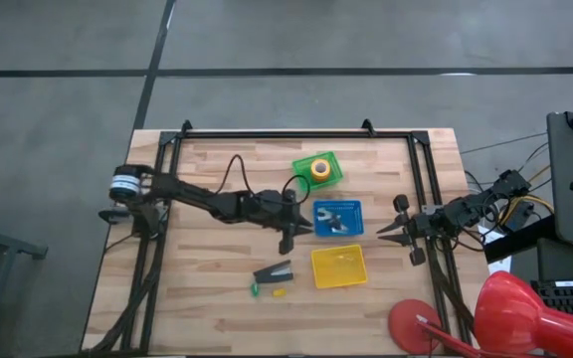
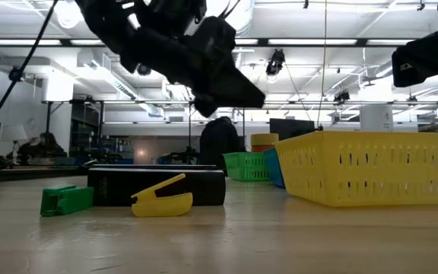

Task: Pick and place Stapler, Stapler remover, tape
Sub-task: Put the black stapler into the yellow bin

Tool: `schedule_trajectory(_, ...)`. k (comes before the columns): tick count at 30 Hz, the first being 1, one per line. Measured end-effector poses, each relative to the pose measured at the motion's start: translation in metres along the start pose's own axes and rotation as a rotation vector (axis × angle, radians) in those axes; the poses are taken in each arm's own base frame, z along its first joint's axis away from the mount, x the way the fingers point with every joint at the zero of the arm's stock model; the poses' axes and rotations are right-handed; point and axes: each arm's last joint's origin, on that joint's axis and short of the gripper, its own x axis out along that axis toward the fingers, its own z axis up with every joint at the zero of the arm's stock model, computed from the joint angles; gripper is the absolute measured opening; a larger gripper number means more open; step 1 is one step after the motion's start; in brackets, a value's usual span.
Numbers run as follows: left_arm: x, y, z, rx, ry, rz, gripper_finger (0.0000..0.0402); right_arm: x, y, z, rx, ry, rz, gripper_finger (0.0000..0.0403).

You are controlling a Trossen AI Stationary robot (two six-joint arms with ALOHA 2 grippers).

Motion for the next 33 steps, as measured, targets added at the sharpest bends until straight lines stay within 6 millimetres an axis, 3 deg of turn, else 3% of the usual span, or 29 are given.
schedule_trajectory(6, -0.020, -0.014, -0.004, -0.035, 0.181, -0.004, 0.0083, 0.000, 0.000, 0.000, -0.001, 0.000, 0.000, 0.0052)
schedule_trajectory(14, -0.037, -0.038, -0.025, -0.100, 0.437, -0.005, 0.0083, 0.000, 0.000, 0.000, -0.003, 0.003, 0.000, 0.0052)
schedule_trajectory(19, -0.037, -0.051, -0.035, -0.150, 0.465, -0.015, 0.0097, 0.000, 0.000, 0.000, -0.002, 0.004, 0.000, 0.0052)
schedule_trajectory(28, -0.035, -0.066, -0.044, -0.108, 0.466, 0.044, 0.0175, 0.000, 0.000, 0.000, -0.003, 0.004, 0.000, 0.0052)
schedule_trajectory(33, -0.035, -0.075, -0.045, -0.124, 0.455, 0.030, 0.0185, 0.000, 0.000, 0.000, -0.004, 0.005, 0.000, 0.0052)
